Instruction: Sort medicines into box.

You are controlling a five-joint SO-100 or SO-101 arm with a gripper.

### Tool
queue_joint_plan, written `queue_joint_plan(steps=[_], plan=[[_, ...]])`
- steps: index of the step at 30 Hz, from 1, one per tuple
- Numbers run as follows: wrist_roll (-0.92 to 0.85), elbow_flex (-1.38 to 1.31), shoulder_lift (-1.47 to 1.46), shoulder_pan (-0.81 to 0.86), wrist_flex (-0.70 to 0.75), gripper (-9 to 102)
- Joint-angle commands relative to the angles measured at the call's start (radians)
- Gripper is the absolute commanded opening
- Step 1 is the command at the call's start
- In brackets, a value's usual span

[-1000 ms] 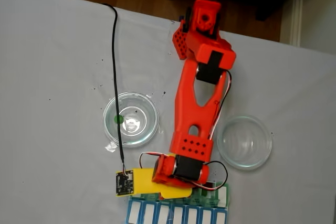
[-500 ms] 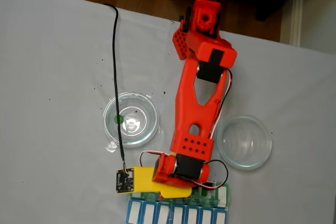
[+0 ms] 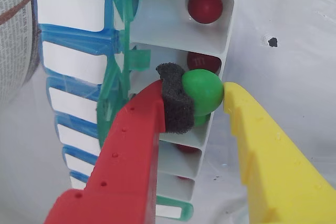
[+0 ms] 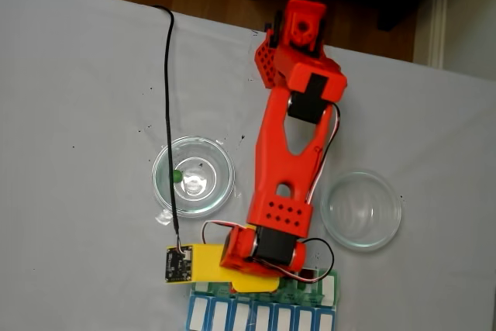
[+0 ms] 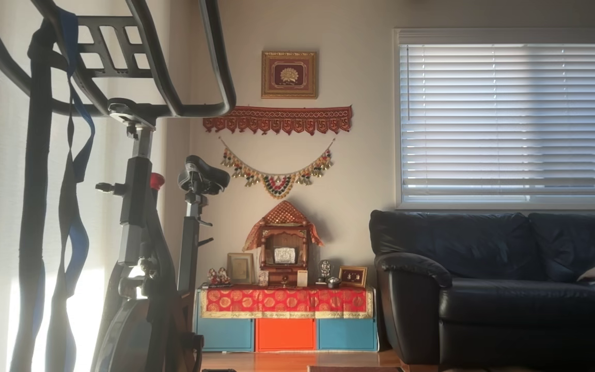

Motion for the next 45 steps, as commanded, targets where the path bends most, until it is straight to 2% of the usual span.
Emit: queue_joint_plan(steps=[1, 8, 24, 31, 38, 45], plan=[[-0.012, -0.135, 0.055, -0.011, 0.046, 1], [0.002, -0.106, 0.051, -0.029, 0.012, 1], [0.080, 0.196, 0.192, -0.054, -0.285, 1], [0.091, 0.218, 0.218, -0.046, -0.311, 1], [0.077, 0.244, 0.244, -0.034, -0.318, 15], [0.066, 0.261, 0.253, -0.034, -0.318, 18]])
